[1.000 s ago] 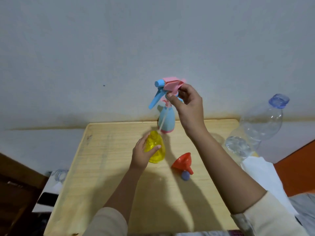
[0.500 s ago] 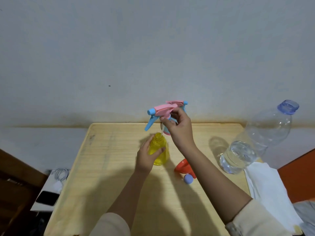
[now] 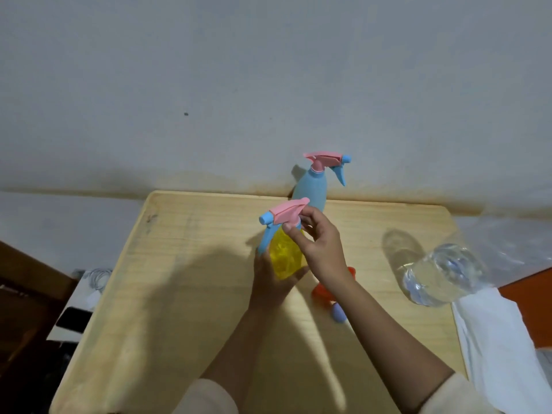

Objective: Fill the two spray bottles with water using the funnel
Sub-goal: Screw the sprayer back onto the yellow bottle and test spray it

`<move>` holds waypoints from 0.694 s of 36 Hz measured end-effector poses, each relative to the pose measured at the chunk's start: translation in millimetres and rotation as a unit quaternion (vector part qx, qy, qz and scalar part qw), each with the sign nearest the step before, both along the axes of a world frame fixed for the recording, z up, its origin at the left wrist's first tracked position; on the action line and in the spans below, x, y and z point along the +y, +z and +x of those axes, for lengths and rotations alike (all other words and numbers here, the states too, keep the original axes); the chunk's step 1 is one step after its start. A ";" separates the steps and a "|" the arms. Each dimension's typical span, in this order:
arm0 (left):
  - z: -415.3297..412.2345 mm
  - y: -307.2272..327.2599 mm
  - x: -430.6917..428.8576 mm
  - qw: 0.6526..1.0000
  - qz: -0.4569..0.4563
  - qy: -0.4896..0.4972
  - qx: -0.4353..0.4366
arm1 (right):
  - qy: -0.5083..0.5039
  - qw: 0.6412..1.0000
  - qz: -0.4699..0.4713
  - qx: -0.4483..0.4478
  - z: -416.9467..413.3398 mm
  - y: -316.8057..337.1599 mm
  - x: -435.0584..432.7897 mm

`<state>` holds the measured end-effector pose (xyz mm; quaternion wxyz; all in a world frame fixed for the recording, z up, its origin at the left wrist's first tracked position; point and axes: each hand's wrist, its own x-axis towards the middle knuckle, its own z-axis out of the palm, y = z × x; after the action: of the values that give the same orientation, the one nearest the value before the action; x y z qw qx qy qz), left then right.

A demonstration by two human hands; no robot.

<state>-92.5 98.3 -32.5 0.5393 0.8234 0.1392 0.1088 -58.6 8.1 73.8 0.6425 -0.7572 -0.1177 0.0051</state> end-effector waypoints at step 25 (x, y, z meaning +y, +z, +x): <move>-31.3 130.3 21.9 0.975 0.027 -0.196 -0.097 | -0.116 0.986 0.116 0.025 -15.0 98.9 3.7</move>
<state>-123.9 120.2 97.9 0.5385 0.8345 -0.0809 0.0843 -73.6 11.9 172.7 0.7250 -0.6856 -0.0122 -0.0642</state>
